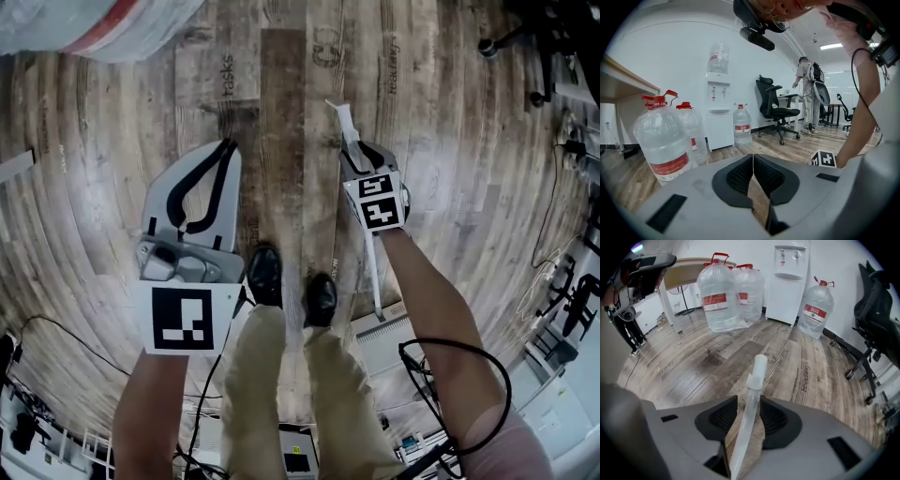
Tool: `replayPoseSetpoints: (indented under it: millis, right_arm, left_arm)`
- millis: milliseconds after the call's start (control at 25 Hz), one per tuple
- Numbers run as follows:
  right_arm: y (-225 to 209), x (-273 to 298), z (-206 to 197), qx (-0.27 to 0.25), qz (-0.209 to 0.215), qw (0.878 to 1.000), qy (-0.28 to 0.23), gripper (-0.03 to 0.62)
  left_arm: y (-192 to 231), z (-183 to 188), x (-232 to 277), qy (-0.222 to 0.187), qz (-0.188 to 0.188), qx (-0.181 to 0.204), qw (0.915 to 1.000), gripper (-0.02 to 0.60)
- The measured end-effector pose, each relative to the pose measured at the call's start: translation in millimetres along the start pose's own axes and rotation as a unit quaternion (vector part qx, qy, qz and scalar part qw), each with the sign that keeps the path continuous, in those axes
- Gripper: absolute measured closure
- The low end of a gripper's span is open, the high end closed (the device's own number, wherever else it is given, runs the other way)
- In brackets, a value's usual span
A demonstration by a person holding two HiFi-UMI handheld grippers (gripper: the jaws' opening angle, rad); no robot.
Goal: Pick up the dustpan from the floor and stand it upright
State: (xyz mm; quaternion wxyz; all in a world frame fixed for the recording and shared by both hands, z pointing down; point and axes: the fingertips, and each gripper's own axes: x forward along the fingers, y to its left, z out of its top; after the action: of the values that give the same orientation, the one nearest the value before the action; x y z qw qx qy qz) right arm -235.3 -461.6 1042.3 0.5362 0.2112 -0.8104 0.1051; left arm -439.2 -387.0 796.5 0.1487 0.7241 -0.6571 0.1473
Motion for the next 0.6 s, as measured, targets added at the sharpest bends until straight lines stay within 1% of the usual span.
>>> replayPoseSetpoints:
  millis: [120, 280, 440, 600]
  right_arm:
    - [0, 7, -5, -0.001, -0.002, 1.000, 0.004, 0.453]
    - [-1, 17, -7, -0.001, -0.005, 1.000, 0.006, 0.456]
    - [-4, 27, -12, -0.006, -0.010, 1.000, 0.011, 0.459]
    - [-7, 33, -12, -0.001, -0.016, 1.000, 0.012, 0.484]
  left_arm:
    - [0, -3, -2, 0.003, -0.002, 0.007, 1.0000, 0.568]
    - [0, -4, -7, -0.002, 0.004, 0.008, 1.0000, 0.568]
    - [-6, -8, -10, 0.003, -0.002, 0.018, 0.9998, 0.568]
    - [-6, -7, -15, 0.001, 0.000, 0.024, 0.9997, 0.568]
